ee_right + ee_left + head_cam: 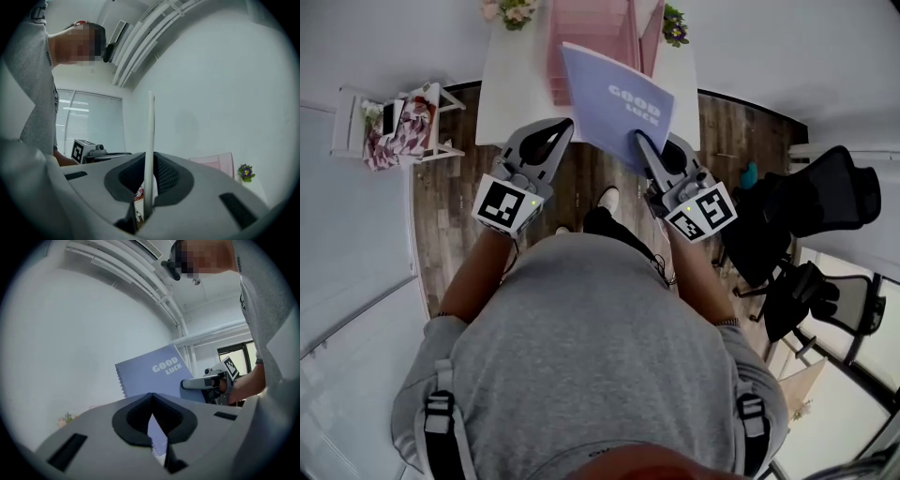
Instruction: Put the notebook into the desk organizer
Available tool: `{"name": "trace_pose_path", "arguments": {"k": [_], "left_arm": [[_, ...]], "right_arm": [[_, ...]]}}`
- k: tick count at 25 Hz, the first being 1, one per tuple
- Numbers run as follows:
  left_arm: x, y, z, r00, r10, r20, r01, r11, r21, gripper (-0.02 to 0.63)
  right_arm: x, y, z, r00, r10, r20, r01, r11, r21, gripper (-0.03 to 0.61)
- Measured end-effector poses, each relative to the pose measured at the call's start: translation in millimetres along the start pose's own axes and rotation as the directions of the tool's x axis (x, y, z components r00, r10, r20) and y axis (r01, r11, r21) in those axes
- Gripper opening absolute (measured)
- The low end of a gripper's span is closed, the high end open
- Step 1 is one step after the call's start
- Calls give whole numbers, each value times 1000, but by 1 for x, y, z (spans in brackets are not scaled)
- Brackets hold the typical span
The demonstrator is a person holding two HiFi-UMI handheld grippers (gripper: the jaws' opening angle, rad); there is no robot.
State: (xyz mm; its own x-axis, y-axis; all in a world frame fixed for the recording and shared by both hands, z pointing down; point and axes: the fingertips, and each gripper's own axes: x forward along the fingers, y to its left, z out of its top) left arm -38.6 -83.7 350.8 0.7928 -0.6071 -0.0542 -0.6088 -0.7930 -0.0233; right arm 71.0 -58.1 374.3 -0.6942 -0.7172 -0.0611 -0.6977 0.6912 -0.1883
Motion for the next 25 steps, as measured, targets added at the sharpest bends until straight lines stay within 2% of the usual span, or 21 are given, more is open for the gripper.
{"name": "trace_pose_path", "arguments": {"k": [10, 16, 20, 23, 25], "left_arm": [[86, 53, 10, 994, 108, 1, -108, 994, 26, 18], [101, 65, 15, 990, 139, 9, -139, 989, 57, 18], [109, 82, 19, 988, 153, 21, -154, 986, 66, 18], [118, 106, 20, 989, 136, 59, -140, 988, 60, 18], [123, 122, 15, 991, 125, 53, -128, 990, 55, 17]], "right_arm": [[56, -93, 24, 994, 111, 18, -112, 986, 122, 38], [78, -114, 25, 983, 179, 35, -182, 943, 279, 38], [96, -125, 23, 982, 187, 30, -187, 925, 331, 38], [123, -138, 18, 982, 188, 21, -182, 903, 390, 38], [141, -147, 15, 983, 183, 9, -168, 885, 434, 38]]}}
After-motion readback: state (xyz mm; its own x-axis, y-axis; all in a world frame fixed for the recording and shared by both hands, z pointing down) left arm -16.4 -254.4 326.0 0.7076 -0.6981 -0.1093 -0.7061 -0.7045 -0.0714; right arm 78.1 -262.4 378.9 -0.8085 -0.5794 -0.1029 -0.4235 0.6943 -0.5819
